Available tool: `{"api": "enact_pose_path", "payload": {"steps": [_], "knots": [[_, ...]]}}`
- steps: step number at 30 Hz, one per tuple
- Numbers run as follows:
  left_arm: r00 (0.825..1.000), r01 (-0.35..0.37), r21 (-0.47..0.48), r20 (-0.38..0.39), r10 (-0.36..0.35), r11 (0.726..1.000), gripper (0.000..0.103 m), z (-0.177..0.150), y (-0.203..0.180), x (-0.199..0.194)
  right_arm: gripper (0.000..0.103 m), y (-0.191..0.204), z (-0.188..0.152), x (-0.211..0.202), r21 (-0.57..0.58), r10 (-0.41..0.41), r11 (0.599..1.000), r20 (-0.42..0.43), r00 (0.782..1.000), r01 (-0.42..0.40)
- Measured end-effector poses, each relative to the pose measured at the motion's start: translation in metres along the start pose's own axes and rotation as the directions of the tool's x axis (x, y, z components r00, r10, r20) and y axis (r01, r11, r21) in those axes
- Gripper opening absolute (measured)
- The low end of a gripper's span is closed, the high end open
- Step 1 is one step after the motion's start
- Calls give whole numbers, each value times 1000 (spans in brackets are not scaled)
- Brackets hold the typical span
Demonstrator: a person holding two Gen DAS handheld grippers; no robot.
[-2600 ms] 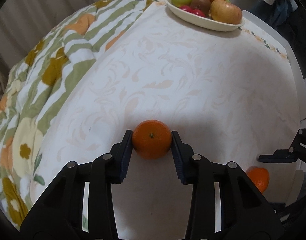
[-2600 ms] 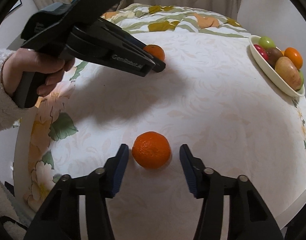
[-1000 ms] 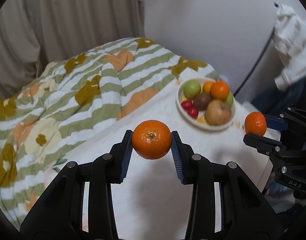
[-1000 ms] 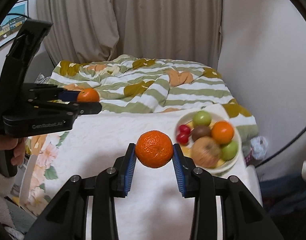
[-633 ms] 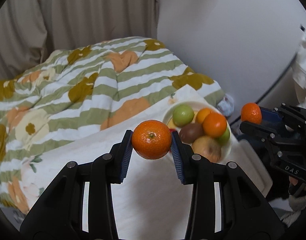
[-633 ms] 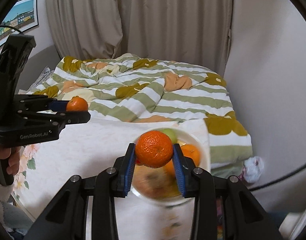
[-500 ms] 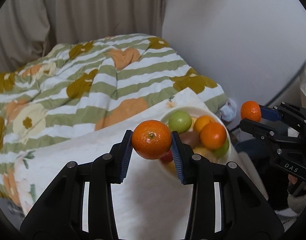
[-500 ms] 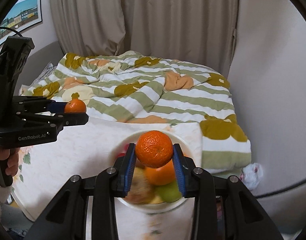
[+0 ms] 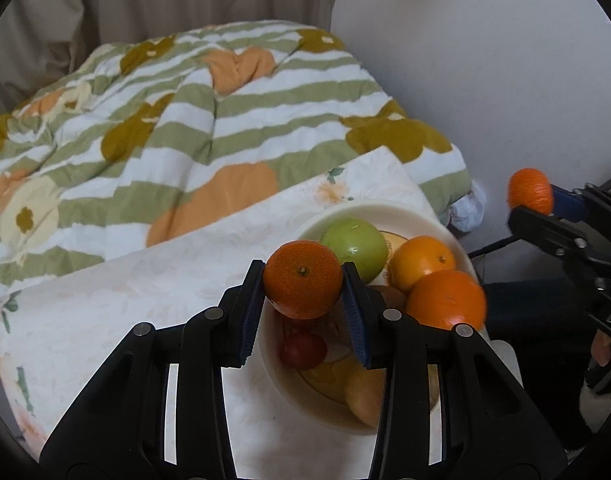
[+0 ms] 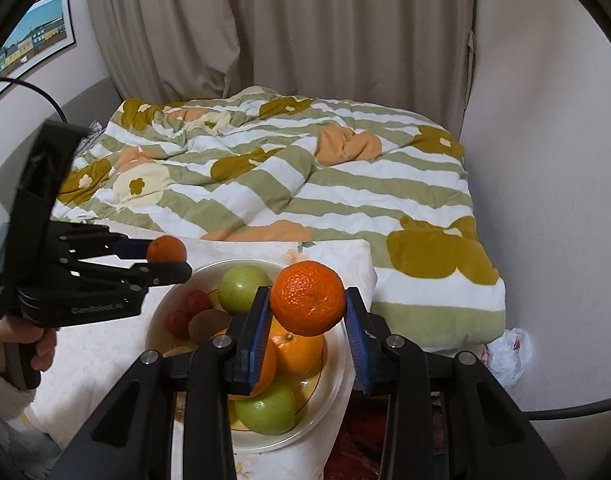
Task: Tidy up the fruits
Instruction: 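Release the mandarin onto the plate while the left tool releases its mandarin there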
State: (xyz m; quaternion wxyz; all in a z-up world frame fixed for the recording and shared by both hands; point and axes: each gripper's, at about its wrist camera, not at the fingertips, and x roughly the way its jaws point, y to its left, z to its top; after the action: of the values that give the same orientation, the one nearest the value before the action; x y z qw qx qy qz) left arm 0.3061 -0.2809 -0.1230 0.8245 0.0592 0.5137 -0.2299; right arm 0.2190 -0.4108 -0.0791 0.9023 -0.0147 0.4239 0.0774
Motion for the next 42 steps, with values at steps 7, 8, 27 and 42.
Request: {"api": "enact_pose_path", "payload": {"steps": [7,8,27,42], "knots": [[999,-6,22,-43,7,1000,45,0,1,15,33,-12,-2,11,37,-1,999,-27,1000,2],[999,-8,23,-48,10,1000,45,0,1,15,33,-12,-2,12,42,0,999,-29,1000,1],[994,-108,-24,27,109,994,103,-16,22,-35,33,-5,10,16,-12,49,999,-38,998,-49],[966,-256,-162,-2,259,953,103,-77,56,-70,33,-5,23,74,-58,183,979,-165,969,-195]]}}
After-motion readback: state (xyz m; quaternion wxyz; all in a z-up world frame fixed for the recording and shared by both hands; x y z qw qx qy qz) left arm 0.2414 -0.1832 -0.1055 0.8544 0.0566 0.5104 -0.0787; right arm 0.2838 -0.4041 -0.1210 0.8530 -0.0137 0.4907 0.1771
